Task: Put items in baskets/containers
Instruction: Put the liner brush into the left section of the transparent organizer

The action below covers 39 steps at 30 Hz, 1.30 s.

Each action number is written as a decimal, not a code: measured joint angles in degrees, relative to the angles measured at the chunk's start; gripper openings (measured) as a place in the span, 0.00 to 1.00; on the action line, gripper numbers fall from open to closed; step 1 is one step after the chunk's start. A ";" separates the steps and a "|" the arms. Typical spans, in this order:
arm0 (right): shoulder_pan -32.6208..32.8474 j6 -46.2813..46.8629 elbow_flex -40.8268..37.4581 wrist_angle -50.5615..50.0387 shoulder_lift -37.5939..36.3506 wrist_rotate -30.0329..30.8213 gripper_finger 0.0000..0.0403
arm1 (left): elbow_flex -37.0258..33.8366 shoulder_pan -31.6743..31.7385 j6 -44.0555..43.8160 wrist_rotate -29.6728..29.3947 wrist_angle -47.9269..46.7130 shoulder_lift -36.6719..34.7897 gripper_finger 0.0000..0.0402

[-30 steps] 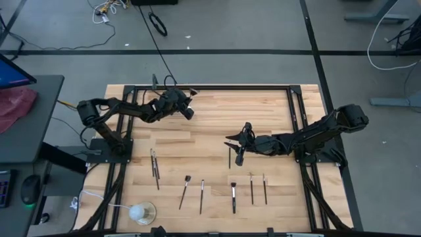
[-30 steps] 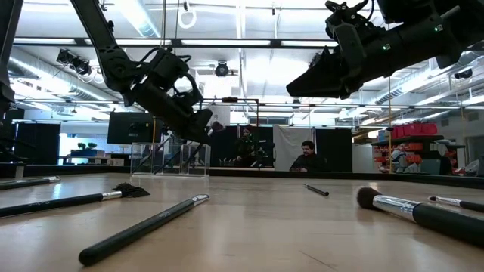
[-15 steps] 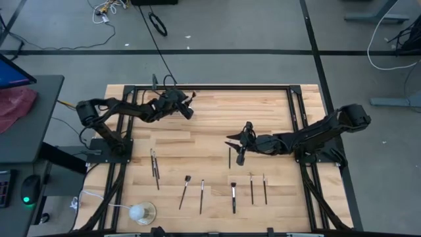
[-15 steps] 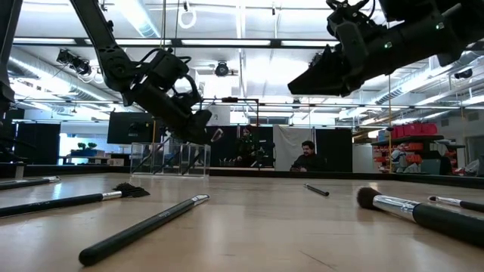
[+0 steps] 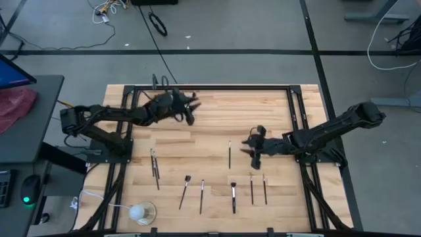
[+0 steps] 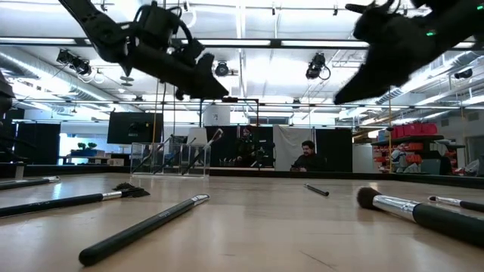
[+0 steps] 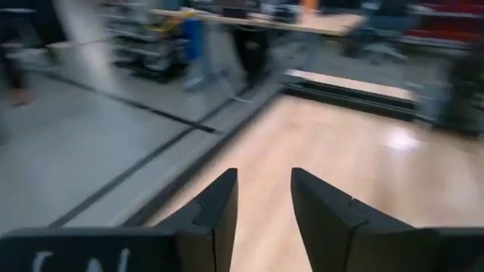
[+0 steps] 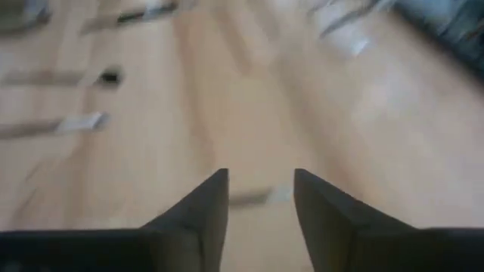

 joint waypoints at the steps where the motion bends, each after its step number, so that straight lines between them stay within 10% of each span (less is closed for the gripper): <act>1: 1.27 2.12 0.80 -3.71 -0.10 -1.58 0.42 | 0.00 -1.77 0.43 0.43 0.00 0.08 0.31; 9: 15.17 21.40 8.01 -23.47 4.67 -11.97 0.56 | 0.00 -15.60 2.78 -1.91 0.98 3.79 0.24; 20: 29.62 56.97 8.58 -24.08 17.23 -12.43 0.51 | -0.04 -19.83 5.31 -6.51 2.21 5.03 0.22; 39: 36.08 72.63 13.83 -28.71 32.03 0.33 0.27 | -0.04 -19.76 5.34 -3.25 -2.73 5.03 0.22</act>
